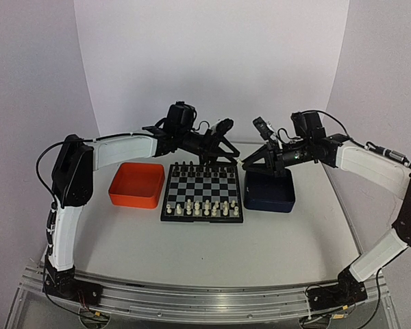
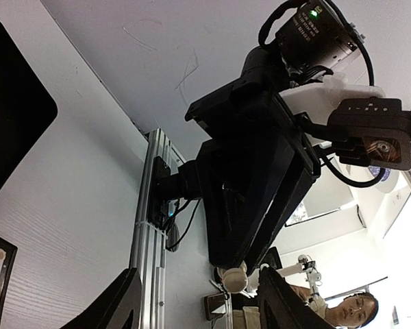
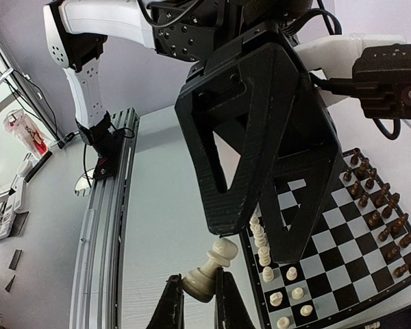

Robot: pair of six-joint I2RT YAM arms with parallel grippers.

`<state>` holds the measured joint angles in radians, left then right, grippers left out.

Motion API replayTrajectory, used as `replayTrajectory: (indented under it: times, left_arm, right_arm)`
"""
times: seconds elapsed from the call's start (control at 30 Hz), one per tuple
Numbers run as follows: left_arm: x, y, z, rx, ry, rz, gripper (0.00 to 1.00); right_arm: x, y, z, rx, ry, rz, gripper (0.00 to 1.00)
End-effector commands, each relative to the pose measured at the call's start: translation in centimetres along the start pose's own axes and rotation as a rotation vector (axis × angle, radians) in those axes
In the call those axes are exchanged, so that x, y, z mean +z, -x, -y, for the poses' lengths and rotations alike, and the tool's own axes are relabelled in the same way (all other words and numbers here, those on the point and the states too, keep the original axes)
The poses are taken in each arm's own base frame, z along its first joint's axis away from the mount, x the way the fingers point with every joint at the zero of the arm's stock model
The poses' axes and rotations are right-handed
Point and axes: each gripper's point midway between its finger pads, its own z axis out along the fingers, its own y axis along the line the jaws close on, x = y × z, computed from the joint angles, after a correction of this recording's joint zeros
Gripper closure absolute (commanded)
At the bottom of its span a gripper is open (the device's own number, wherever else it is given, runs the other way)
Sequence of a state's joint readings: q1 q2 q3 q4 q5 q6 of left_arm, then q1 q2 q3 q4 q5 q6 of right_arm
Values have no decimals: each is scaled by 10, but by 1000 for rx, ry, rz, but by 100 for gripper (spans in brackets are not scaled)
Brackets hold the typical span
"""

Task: Set up the chess pieces on the board
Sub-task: Place the chess piece on the chessboard.

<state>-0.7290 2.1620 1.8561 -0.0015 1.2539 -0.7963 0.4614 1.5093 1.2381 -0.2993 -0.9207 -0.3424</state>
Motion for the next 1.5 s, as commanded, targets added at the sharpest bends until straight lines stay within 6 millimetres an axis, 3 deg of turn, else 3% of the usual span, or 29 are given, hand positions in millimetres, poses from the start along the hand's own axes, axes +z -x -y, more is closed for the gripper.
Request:
replayTrajectory:
  times: [0.0, 0.83, 1.47]
  left_arm:
    - [3, -2, 38, 68, -58, -25, 46]
    - [5, -16, 66, 98, -124, -50, 67]
    - [6, -17, 62, 66, -141, -76, 83]
  right_arm:
    - [2, 9, -6, -18, 31, 20, 100]
    - [9, 2, -5, 2, 43, 1, 100]
    - [9, 1, -3, 3, 37, -8, 100]
